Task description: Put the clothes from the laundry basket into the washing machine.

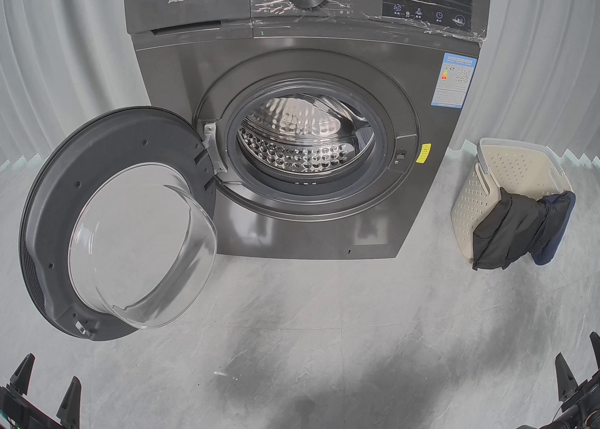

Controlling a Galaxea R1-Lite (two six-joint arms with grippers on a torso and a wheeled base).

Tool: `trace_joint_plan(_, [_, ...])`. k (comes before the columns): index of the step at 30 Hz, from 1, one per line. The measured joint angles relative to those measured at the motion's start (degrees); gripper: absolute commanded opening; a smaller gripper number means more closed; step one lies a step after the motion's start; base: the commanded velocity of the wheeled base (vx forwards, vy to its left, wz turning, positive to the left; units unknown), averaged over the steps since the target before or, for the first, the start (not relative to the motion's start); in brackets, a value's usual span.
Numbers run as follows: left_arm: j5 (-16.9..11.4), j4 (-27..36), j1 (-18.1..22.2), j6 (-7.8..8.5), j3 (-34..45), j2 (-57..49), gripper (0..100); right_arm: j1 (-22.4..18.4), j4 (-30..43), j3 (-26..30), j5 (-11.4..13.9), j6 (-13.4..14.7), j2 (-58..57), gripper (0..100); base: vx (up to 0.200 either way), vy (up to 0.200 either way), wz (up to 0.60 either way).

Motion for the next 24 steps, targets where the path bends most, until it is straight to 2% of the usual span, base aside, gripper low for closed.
trace_joint_plan(24, [0.0,0.0,0.1,-0.2,0.0,0.0,100,0.0,0.0,0.0,0.1,-0.2,-0.9,100,0.0,-0.2,0.0])
